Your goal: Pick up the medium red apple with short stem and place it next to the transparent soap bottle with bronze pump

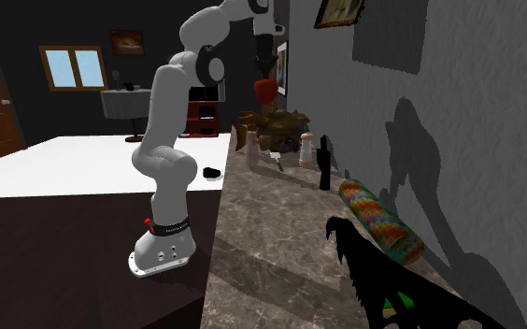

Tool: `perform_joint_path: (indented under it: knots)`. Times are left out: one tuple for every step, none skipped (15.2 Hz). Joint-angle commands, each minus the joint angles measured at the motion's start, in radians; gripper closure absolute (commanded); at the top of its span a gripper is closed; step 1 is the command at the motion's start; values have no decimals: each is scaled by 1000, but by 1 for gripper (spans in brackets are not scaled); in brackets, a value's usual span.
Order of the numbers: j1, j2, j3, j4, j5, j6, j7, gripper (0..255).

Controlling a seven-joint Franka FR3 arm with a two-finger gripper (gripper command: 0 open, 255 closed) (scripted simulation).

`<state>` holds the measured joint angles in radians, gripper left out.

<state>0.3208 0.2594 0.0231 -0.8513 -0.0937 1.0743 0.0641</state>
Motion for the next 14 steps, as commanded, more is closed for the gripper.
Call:
perform_joint_path:
  knots:
    - [0,-27,1,-68,3,42,6,255]
    - [-1,-47,1,-115,4,68,8,255]
    - [-2,-66,1,-157,6,93,10,255]
    - [-3,-82,1,-196,7,115,11,255]
    - [-4,-97,1,-233,8,137,13,255]
    - [-5,-110,1,-267,9,158,14,255]
    - [-5,-123,1,-300,10,178,15,255]
    - [-6,-135,1,-331,11,197,17,255]
    - [-6,-146,1,-361,11,216,18,255]
    - [-6,-156,1,-389,12,234,19,255]
    - [-7,-165,0,-416,13,252,20,255]
    - [-7,-174,0,-442,13,269,21,255]
    - [-7,-183,0,-468,14,286,22,255]
    - [-8,-190,0,-492,14,303,23,255]
